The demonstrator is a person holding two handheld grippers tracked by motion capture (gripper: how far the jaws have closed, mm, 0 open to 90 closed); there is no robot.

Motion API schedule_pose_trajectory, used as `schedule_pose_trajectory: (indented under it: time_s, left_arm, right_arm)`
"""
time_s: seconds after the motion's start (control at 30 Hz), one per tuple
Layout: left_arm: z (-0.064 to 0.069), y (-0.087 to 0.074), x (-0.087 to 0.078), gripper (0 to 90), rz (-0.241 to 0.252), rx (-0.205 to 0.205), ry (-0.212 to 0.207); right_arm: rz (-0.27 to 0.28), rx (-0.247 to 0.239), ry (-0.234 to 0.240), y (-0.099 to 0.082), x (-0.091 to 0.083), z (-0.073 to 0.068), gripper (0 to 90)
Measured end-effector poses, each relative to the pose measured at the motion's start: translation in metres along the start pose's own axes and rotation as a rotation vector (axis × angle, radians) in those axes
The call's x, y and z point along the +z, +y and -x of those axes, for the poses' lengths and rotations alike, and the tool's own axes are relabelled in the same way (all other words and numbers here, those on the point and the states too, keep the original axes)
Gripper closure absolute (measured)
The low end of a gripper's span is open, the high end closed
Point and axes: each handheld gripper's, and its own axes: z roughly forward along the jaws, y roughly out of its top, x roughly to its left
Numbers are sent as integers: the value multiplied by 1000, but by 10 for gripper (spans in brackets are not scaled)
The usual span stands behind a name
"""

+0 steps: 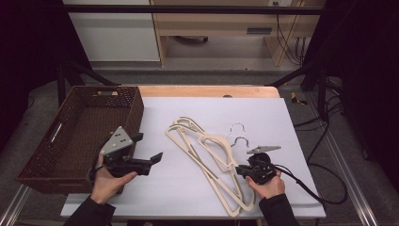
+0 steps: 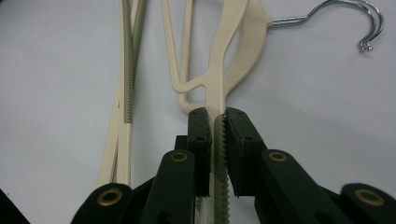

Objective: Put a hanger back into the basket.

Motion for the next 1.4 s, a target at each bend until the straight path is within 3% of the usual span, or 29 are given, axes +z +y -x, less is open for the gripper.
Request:
schedule_pose_trajectory:
  time_s: [0.03,0.17,0.43,0.7,1.07,1.4]
  left_arm:
    - [0,0,0,78,0,0,0]
    - [8,11,39,77,-57,20,-44]
    - [12,18,93,90,-119,48,-90]
    - [12,19,125,109,-131,73,-103]
    - [12,17,176,146,-211,129,-98]
    - [11,2,209,201,-267,174,-89]
  right_arm:
    - [1,0,-7,0,-1,0,808]
    - [5,-10,-4,0,-3,0,808]
    - [8,-21,-4,0,-4,0,809]
    - [15,-36,3,0,-4,0,809]
    - [14,-43,13,0,-6,0,809]
    - [14,-49,15,0,-6,-1,810]
